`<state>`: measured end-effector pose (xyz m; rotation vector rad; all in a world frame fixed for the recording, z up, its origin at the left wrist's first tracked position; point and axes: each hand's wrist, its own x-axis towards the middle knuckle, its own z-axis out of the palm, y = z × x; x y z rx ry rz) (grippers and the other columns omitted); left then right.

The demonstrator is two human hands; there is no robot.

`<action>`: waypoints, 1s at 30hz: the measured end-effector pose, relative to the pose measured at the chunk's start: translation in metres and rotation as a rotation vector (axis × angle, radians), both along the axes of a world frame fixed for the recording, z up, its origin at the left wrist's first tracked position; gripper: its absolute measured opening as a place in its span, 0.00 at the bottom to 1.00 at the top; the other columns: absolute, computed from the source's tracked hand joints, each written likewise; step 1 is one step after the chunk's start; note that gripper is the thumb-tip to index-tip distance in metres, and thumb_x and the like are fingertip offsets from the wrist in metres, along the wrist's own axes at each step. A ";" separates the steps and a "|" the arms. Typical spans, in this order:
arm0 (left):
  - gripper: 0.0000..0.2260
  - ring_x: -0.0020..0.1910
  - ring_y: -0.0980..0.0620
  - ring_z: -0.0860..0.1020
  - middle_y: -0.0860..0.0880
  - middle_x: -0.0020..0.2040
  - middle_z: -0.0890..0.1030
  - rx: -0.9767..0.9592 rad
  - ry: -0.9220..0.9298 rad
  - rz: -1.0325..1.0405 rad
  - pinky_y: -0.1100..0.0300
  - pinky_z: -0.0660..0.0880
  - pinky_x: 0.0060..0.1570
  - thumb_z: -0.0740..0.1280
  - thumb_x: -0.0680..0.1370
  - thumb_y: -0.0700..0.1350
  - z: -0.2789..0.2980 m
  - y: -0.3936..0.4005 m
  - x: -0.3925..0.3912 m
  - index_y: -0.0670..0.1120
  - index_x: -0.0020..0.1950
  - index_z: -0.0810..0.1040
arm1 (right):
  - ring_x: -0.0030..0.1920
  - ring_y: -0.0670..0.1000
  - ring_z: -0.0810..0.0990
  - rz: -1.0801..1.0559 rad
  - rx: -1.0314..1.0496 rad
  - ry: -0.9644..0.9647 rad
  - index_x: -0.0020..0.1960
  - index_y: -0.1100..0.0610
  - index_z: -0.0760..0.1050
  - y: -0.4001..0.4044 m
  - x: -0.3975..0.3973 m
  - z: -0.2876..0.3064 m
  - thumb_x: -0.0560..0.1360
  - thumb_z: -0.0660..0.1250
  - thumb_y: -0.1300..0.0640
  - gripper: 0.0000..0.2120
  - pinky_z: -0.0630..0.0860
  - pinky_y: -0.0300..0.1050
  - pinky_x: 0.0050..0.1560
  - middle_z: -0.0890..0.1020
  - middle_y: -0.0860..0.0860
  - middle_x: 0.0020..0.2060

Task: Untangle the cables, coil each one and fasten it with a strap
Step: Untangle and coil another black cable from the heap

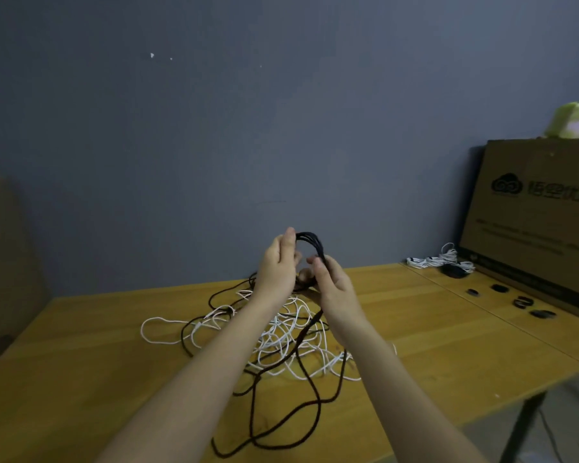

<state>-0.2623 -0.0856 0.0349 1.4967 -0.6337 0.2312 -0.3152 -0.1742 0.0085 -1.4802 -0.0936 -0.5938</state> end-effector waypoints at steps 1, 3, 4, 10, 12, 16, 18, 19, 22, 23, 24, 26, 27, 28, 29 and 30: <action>0.17 0.35 0.48 0.71 0.45 0.35 0.69 0.024 0.031 -0.016 0.55 0.68 0.39 0.50 0.83 0.56 -0.002 -0.001 0.000 0.50 0.39 0.66 | 0.39 0.47 0.76 -0.062 -0.024 -0.001 0.50 0.56 0.73 0.000 0.003 0.002 0.82 0.56 0.57 0.08 0.75 0.41 0.46 0.76 0.51 0.36; 0.17 0.38 0.51 0.71 0.48 0.38 0.71 0.181 0.026 -0.077 0.55 0.69 0.44 0.49 0.83 0.56 -0.002 0.003 0.003 0.49 0.41 0.69 | 0.34 0.45 0.71 -0.188 -0.108 0.026 0.46 0.55 0.71 -0.006 0.005 0.006 0.83 0.54 0.58 0.10 0.70 0.35 0.38 0.73 0.50 0.33; 0.17 0.41 0.52 0.72 0.50 0.40 0.73 0.274 0.009 -0.128 0.54 0.70 0.48 0.50 0.83 0.56 -0.002 0.007 0.008 0.49 0.43 0.71 | 0.32 0.44 0.69 -0.238 -0.188 0.043 0.45 0.54 0.70 -0.011 0.005 0.006 0.83 0.53 0.58 0.10 0.67 0.34 0.34 0.71 0.49 0.32; 0.20 0.49 0.54 0.80 0.52 0.47 0.83 0.519 0.068 -0.341 0.56 0.74 0.55 0.62 0.75 0.64 0.018 0.038 0.020 0.50 0.56 0.74 | 0.32 0.44 0.68 -0.195 -0.750 0.172 0.50 0.57 0.69 -0.033 0.001 0.010 0.83 0.54 0.58 0.07 0.64 0.37 0.31 0.72 0.47 0.35; 0.22 0.47 0.53 0.81 0.51 0.45 0.84 0.691 -0.015 -0.284 0.58 0.75 0.52 0.61 0.74 0.66 0.023 0.038 0.017 0.49 0.53 0.75 | 0.42 0.44 0.73 -0.168 -0.878 0.199 0.51 0.56 0.68 -0.031 0.001 0.012 0.83 0.54 0.59 0.05 0.68 0.33 0.37 0.76 0.46 0.44; 0.20 0.37 0.55 0.76 0.52 0.38 0.80 0.800 -0.128 -0.129 0.61 0.69 0.38 0.57 0.80 0.60 0.020 0.030 0.013 0.45 0.46 0.75 | 0.43 0.43 0.76 -0.225 -0.860 0.136 0.50 0.54 0.68 -0.025 0.006 0.008 0.83 0.54 0.57 0.05 0.74 0.43 0.42 0.79 0.47 0.45; 0.17 0.34 0.54 0.74 0.51 0.35 0.77 0.648 -0.125 -0.103 0.59 0.69 0.38 0.57 0.81 0.57 0.015 0.024 0.012 0.44 0.46 0.73 | 0.34 0.37 0.74 -0.232 -0.669 0.041 0.52 0.54 0.70 -0.021 0.007 0.004 0.82 0.58 0.56 0.04 0.69 0.33 0.36 0.77 0.44 0.39; 0.16 0.33 0.53 0.73 0.50 0.34 0.76 0.569 -0.105 -0.104 0.58 0.69 0.38 0.57 0.81 0.56 0.012 0.022 0.011 0.44 0.47 0.73 | 0.35 0.35 0.74 -0.227 -0.581 0.007 0.54 0.54 0.71 -0.019 0.007 0.002 0.81 0.59 0.55 0.05 0.69 0.32 0.36 0.76 0.43 0.39; 0.12 0.30 0.54 0.73 0.49 0.31 0.76 0.356 -0.013 -0.109 0.58 0.70 0.38 0.59 0.82 0.53 0.006 0.018 0.011 0.45 0.46 0.72 | 0.41 0.35 0.77 -0.138 -0.444 -0.040 0.60 0.51 0.72 -0.018 0.001 -0.005 0.81 0.59 0.53 0.09 0.72 0.30 0.43 0.79 0.43 0.43; 0.11 0.30 0.54 0.74 0.50 0.30 0.76 0.275 0.028 -0.119 0.57 0.72 0.41 0.59 0.82 0.52 0.004 0.018 0.012 0.45 0.46 0.71 | 0.43 0.35 0.78 -0.113 -0.443 -0.032 0.60 0.51 0.72 -0.019 -0.002 -0.007 0.81 0.58 0.53 0.10 0.72 0.30 0.45 0.79 0.43 0.44; 0.11 0.30 0.55 0.74 0.52 0.28 0.75 0.185 0.077 -0.145 0.55 0.74 0.45 0.60 0.82 0.51 0.003 0.019 0.015 0.45 0.45 0.71 | 0.44 0.36 0.78 -0.089 -0.448 -0.016 0.59 0.50 0.72 -0.020 -0.005 -0.010 0.81 0.57 0.52 0.09 0.72 0.30 0.45 0.79 0.44 0.45; 0.10 0.27 0.57 0.71 0.55 0.26 0.70 0.027 0.172 -0.237 0.54 0.77 0.46 0.60 0.82 0.48 0.001 0.019 0.018 0.45 0.44 0.69 | 0.44 0.37 0.77 -0.083 -0.497 0.015 0.54 0.47 0.73 -0.021 -0.008 -0.016 0.81 0.55 0.48 0.09 0.72 0.32 0.46 0.79 0.45 0.45; 0.09 0.25 0.58 0.67 0.56 0.25 0.67 -0.019 0.206 -0.282 0.57 0.77 0.42 0.60 0.82 0.48 0.000 0.019 0.018 0.45 0.44 0.68 | 0.45 0.37 0.77 -0.101 -0.523 0.020 0.53 0.44 0.73 -0.021 -0.009 -0.019 0.80 0.54 0.46 0.10 0.72 0.34 0.47 0.79 0.43 0.45; 0.09 0.24 0.59 0.65 0.56 0.25 0.65 -0.044 0.230 -0.312 0.59 0.75 0.39 0.60 0.82 0.47 0.001 0.018 0.018 0.45 0.44 0.68 | 0.46 0.35 0.76 -0.115 -0.513 0.023 0.51 0.43 0.72 -0.021 -0.009 -0.021 0.79 0.52 0.44 0.11 0.72 0.33 0.48 0.79 0.41 0.45; 0.09 0.23 0.59 0.63 0.56 0.25 0.64 -0.055 0.242 -0.322 0.61 0.73 0.36 0.60 0.82 0.47 0.002 0.018 0.018 0.45 0.43 0.68 | 0.44 0.33 0.75 -0.120 -0.475 0.024 0.50 0.44 0.72 -0.022 -0.009 -0.023 0.79 0.51 0.44 0.12 0.70 0.30 0.47 0.78 0.38 0.42; 0.10 0.23 0.59 0.62 0.57 0.25 0.63 -0.054 0.243 -0.310 0.62 0.72 0.35 0.61 0.81 0.47 0.003 0.019 0.020 0.45 0.43 0.68 | 0.41 0.31 0.74 -0.118 -0.423 0.026 0.49 0.45 0.73 -0.025 -0.008 -0.024 0.81 0.50 0.45 0.14 0.69 0.26 0.44 0.77 0.37 0.39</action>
